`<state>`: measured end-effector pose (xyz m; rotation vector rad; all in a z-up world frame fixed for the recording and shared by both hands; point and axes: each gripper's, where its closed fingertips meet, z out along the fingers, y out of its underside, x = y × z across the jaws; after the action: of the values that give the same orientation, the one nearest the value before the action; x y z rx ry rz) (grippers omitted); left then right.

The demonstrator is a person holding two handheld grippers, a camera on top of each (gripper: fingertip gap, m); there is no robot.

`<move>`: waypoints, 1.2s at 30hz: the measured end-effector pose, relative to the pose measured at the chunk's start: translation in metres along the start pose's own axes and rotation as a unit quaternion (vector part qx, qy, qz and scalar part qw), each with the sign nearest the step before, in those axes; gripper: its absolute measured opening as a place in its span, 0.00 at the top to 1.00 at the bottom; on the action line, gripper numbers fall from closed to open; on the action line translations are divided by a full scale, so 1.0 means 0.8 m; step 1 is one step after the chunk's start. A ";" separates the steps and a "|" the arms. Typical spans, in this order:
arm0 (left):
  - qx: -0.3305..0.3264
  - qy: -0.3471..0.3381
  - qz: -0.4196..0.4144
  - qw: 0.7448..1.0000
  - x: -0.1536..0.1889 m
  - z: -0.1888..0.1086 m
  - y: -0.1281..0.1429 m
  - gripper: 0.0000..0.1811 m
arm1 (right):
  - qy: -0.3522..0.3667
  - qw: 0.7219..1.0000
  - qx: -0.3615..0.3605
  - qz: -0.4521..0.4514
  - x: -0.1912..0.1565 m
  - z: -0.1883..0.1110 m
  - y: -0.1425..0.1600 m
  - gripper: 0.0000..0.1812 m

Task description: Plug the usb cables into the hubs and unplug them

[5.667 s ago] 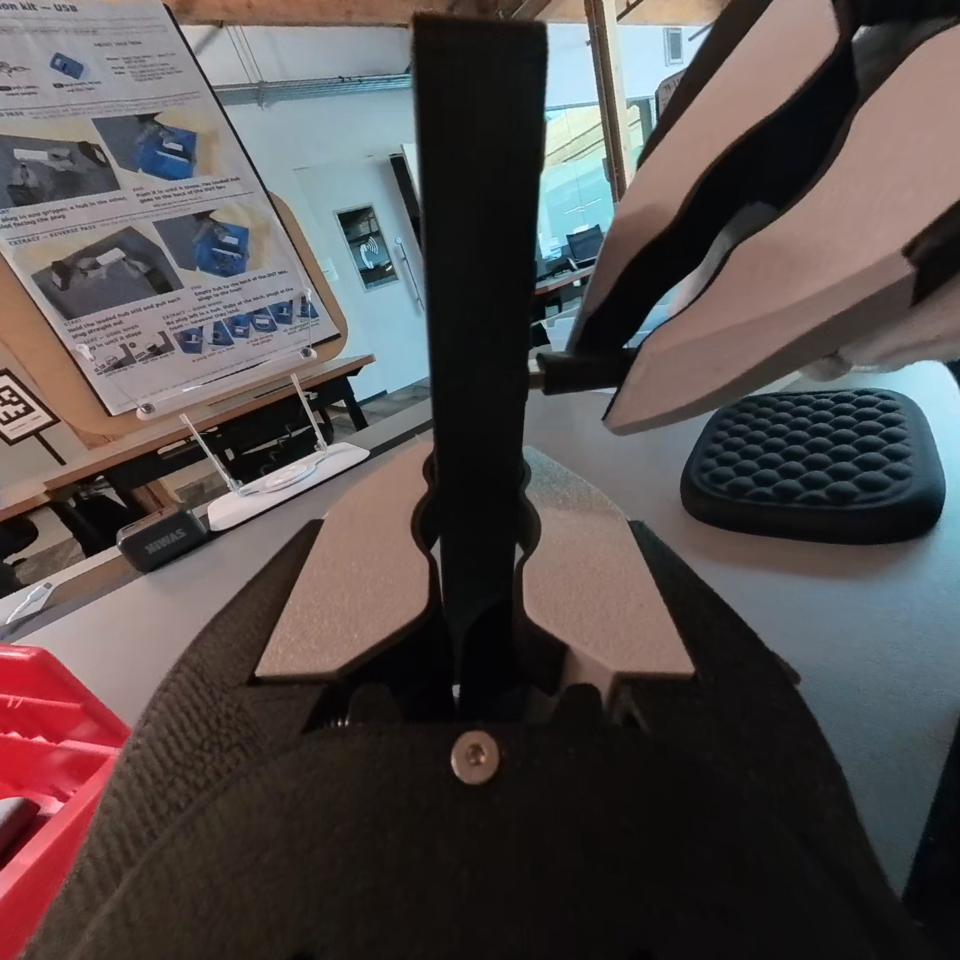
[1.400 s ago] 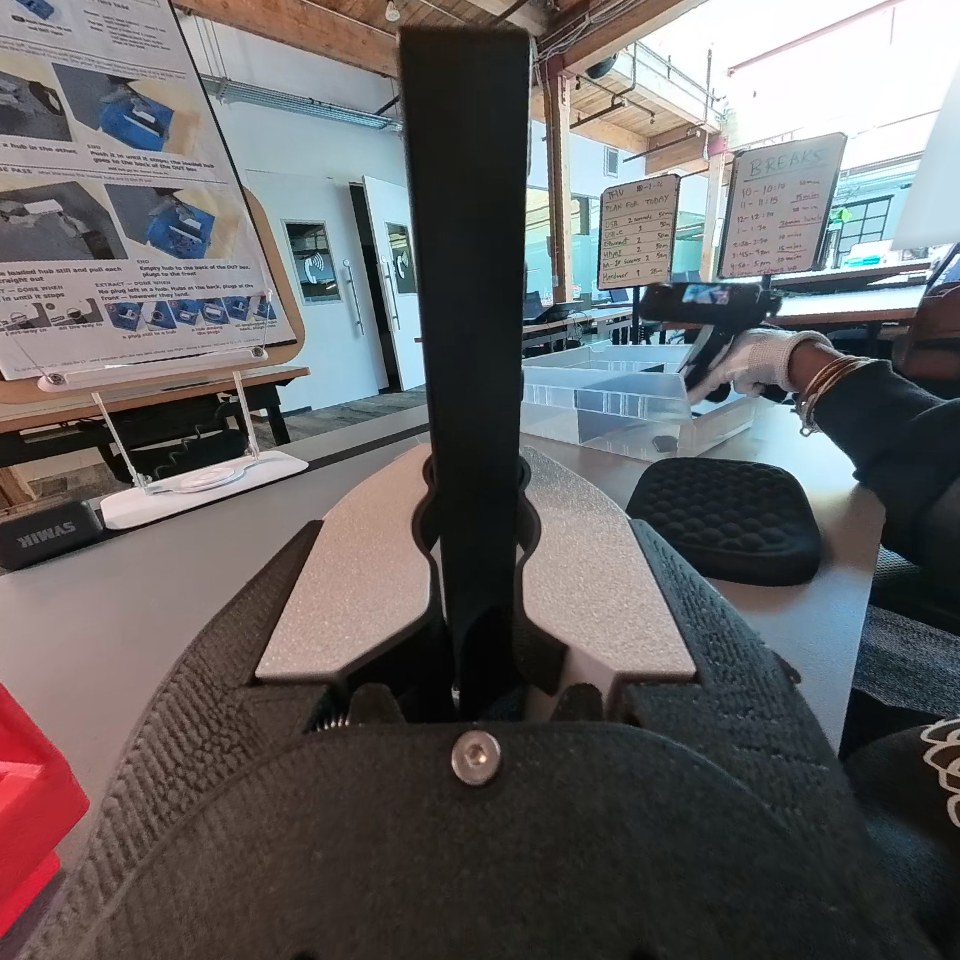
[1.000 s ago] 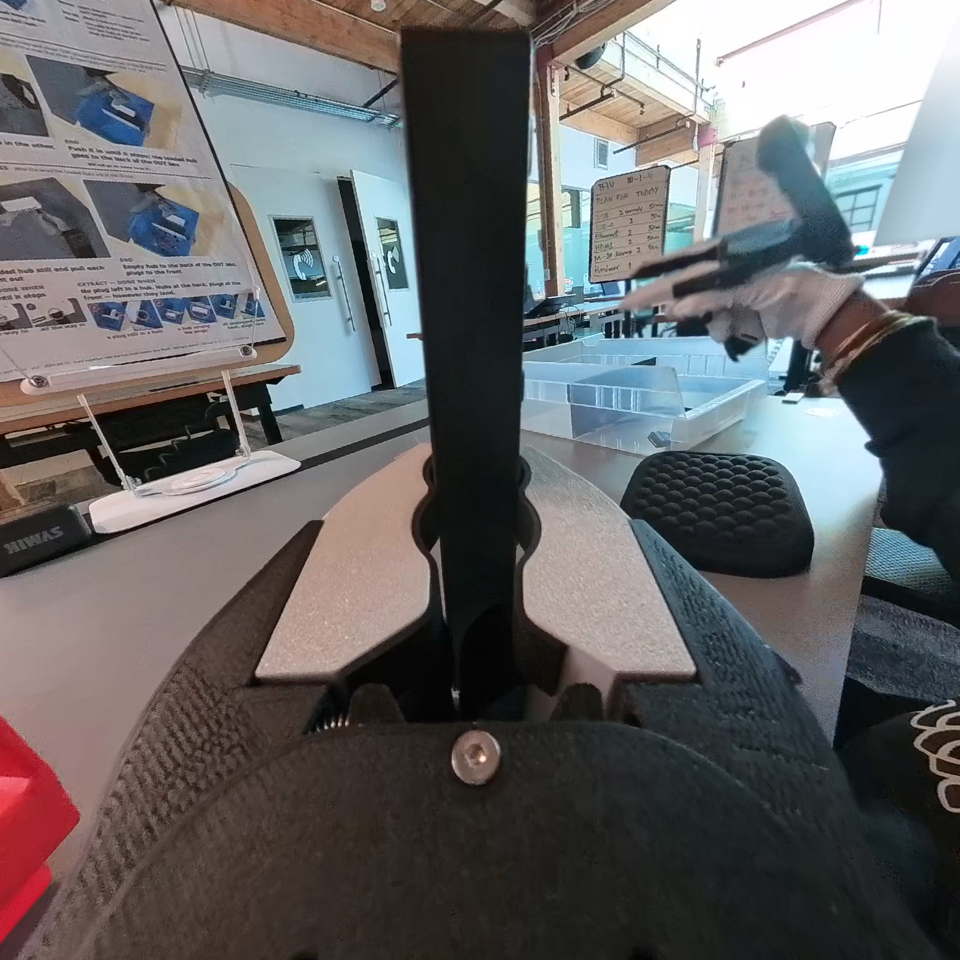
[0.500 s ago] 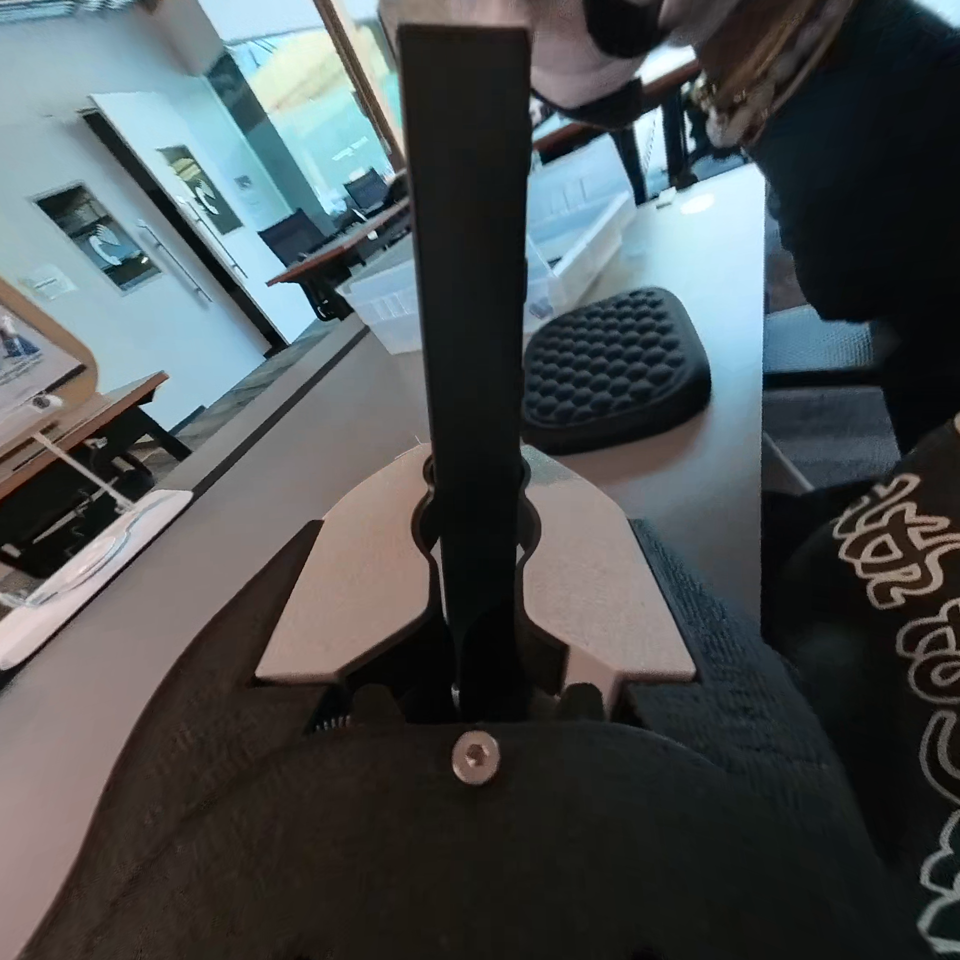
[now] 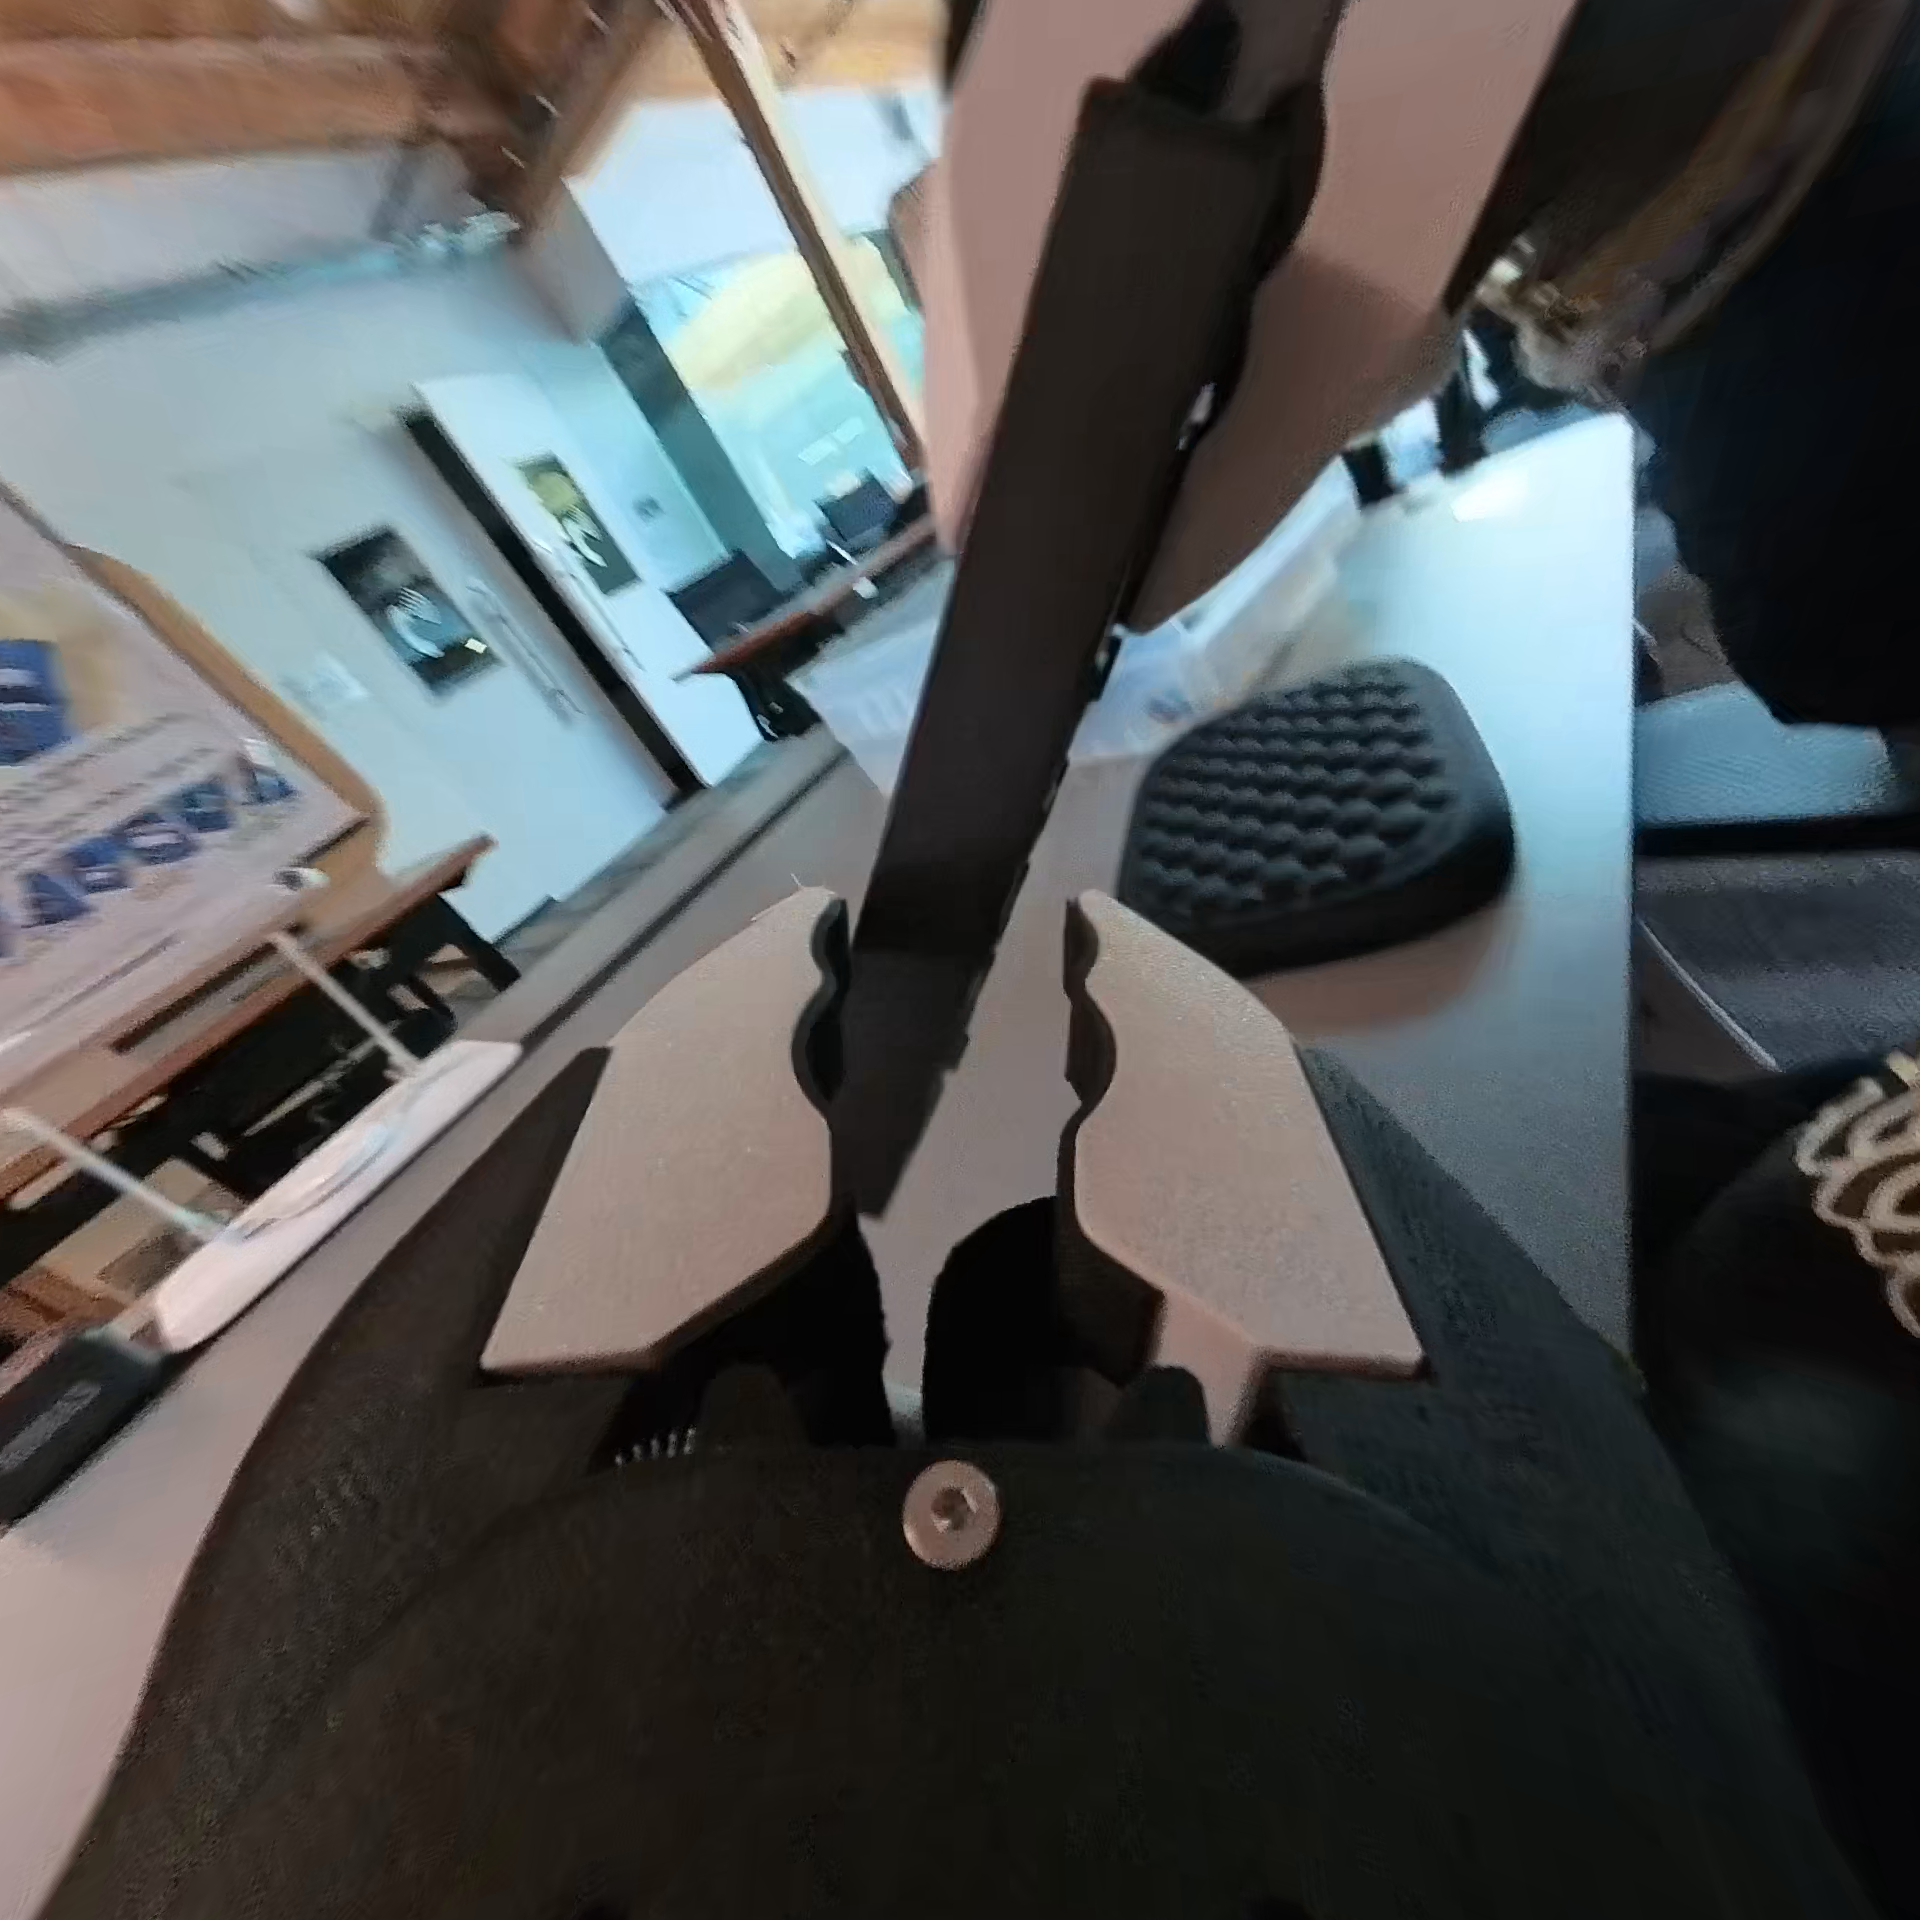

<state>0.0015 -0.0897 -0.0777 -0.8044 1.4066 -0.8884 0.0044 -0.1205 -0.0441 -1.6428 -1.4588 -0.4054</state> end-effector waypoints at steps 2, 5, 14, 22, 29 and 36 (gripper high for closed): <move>0.047 -0.049 -0.011 0.998 -0.021 -0.012 -0.016 0.76 | 0.068 0.998 -0.009 -0.011 0.024 -0.018 0.001 0.85; 0.111 -0.092 -0.028 0.989 -0.041 -0.032 -0.036 0.76 | 0.183 0.983 -0.019 -0.023 0.064 -0.055 0.008 0.85; 0.118 -0.082 -0.051 0.988 -0.042 -0.034 -0.035 0.81 | 0.467 0.882 -0.024 -0.058 0.140 -0.172 0.018 0.86; 0.101 -0.076 -0.055 0.990 -0.040 -0.029 -0.029 0.81 | 0.588 0.804 -0.082 -0.039 0.165 -0.233 0.052 0.85; 0.087 -0.070 -0.053 0.992 -0.037 -0.025 -0.024 0.81 | 0.676 0.735 -0.052 0.031 0.170 -0.302 0.087 0.86; 0.077 -0.067 -0.048 0.994 -0.035 -0.023 -0.021 0.81 | 0.725 0.686 0.035 0.050 0.163 -0.339 0.089 0.86</move>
<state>-0.0165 -0.0719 -0.0502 -0.8036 1.1755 -0.9863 0.1845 -0.2419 0.1760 -0.7607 -0.1243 -1.1960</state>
